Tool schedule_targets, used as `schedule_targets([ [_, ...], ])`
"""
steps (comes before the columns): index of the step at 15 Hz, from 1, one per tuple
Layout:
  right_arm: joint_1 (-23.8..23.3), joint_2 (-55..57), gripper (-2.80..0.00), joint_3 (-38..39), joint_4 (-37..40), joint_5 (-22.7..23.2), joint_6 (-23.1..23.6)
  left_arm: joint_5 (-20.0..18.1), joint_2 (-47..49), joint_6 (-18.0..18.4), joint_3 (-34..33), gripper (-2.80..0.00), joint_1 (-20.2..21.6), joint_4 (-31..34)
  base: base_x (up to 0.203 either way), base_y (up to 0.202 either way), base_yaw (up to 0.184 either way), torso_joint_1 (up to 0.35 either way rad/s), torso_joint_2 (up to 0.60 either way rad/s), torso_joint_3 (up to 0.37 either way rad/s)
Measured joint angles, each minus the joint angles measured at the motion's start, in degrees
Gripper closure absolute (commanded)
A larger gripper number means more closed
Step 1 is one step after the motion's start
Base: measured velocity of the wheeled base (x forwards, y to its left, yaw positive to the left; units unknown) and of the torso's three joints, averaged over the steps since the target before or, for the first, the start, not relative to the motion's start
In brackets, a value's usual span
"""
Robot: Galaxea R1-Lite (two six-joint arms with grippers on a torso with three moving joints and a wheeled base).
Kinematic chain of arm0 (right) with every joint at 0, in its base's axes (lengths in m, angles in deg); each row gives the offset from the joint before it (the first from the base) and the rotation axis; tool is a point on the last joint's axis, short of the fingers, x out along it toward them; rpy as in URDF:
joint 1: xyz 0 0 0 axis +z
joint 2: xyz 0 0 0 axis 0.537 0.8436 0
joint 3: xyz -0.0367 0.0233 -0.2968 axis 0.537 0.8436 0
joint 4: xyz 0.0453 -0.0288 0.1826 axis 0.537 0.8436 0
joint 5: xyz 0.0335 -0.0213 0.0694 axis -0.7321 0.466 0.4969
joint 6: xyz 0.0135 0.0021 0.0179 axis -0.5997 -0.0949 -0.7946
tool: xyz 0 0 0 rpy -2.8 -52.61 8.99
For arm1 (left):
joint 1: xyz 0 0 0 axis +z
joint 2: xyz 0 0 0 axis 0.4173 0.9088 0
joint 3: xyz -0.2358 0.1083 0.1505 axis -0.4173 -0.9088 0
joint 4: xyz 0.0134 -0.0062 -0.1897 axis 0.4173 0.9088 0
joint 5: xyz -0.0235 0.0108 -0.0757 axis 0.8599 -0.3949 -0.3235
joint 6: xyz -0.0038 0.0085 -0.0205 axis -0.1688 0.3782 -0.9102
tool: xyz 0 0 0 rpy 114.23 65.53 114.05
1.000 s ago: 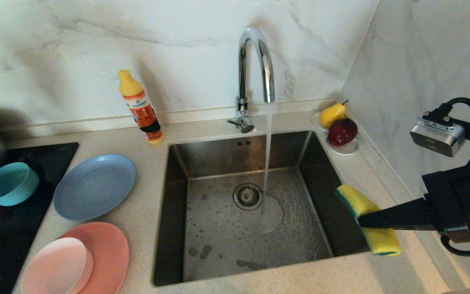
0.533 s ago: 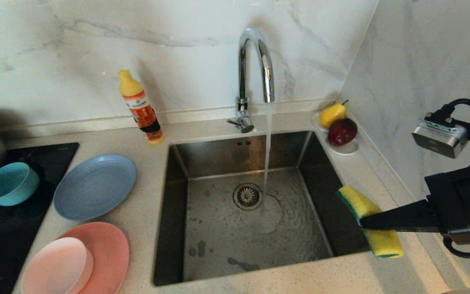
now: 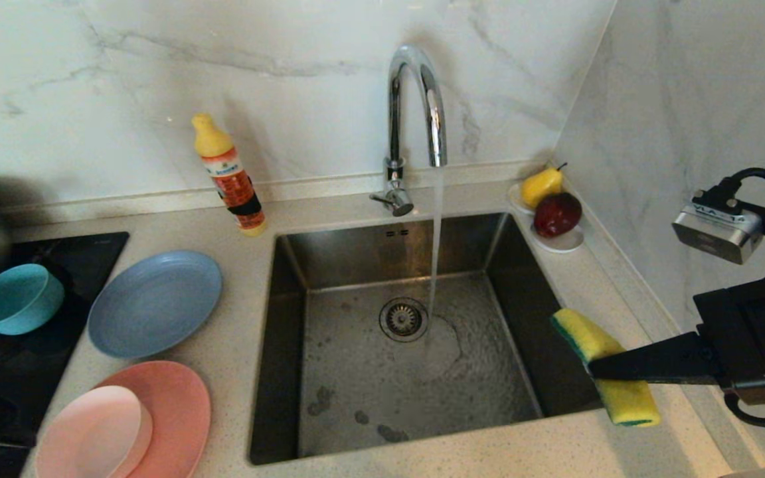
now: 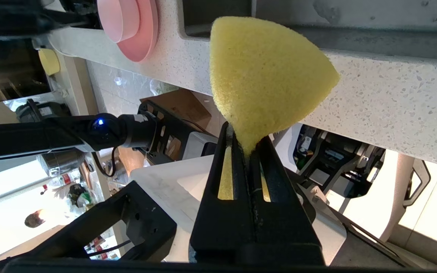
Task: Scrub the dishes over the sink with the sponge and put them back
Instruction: Wash the bowl
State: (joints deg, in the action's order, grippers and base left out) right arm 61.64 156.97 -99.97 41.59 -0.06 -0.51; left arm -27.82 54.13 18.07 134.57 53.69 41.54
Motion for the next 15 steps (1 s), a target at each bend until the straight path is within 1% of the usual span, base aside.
schedule_targets([
  [2,0.0,0.1,0.00,0.3,0.0,0.0,0.0,1.7,0.1,-0.6,-3.7,-2.80,-1.2,-5.5,0.000,0.000,0.000,0.000,0.00,0.000],
  [6,0.0,0.3,0.00,0.8,0.0,0.0,0.1,1.6,1.7,-2.5,-4.5,-2.80,-1.5,-7.2,0.000,0.000,0.000,0.000,0.00,0.000],
  [11,0.0,0.5,0.00,1.0,-0.1,0.0,0.1,1.1,4.2,-2.9,-5.9,-2.80,-1.6,-10.0,0.000,0.000,0.000,0.000,0.00,0.000],
  [13,0.0,0.5,0.00,0.9,-0.1,0.0,0.0,1.0,4.7,-2.9,-7.0,-2.80,-1.6,-12.1,0.000,0.000,0.000,0.000,0.00,0.000],
  [15,0.0,0.5,0.00,1.0,-0.1,0.1,0.0,0.5,4.9,-3.4,-8.9,-2.80,-2.1,-15.5,0.000,0.000,0.000,0.000,0.00,0.000],
])
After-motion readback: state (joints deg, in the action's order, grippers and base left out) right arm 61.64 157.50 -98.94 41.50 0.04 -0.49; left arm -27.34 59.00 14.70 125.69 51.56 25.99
